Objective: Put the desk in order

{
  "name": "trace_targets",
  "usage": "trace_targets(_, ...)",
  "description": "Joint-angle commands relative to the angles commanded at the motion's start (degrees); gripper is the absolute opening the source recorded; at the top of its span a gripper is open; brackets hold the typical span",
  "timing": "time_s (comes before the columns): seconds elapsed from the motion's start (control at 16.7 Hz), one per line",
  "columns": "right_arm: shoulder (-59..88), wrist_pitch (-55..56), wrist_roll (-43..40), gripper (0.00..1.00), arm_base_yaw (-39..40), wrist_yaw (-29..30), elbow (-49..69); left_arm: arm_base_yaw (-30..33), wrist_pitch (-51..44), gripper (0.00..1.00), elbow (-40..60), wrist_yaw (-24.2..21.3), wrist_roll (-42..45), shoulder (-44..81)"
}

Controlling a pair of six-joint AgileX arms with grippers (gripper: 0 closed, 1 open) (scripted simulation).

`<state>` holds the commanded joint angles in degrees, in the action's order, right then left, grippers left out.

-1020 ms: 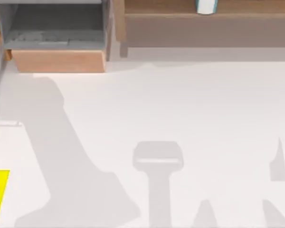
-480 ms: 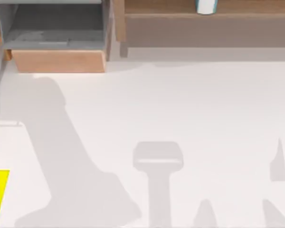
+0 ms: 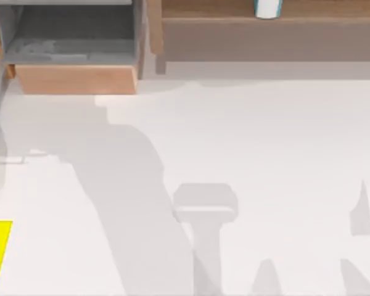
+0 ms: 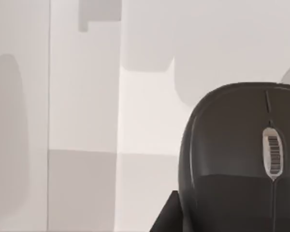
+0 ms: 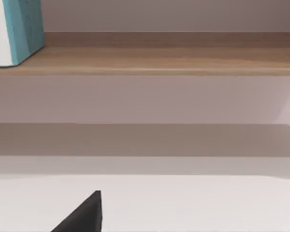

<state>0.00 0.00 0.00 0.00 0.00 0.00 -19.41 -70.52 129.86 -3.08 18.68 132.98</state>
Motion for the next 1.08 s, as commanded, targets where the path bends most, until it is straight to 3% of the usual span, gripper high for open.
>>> trace_targets(0.54,0.00,0.00,0.00,1.00,0.00,0.00,0.00,2.47,8.37,0.00,-27.56,-1.47,5.48,-28.26)
trace_targets(1.08,0.00,0.00,0.00,1.00,0.00,0.00,0.00,4.92,19.30,0.00,-65.01,-0.15,1.37,-46.84)
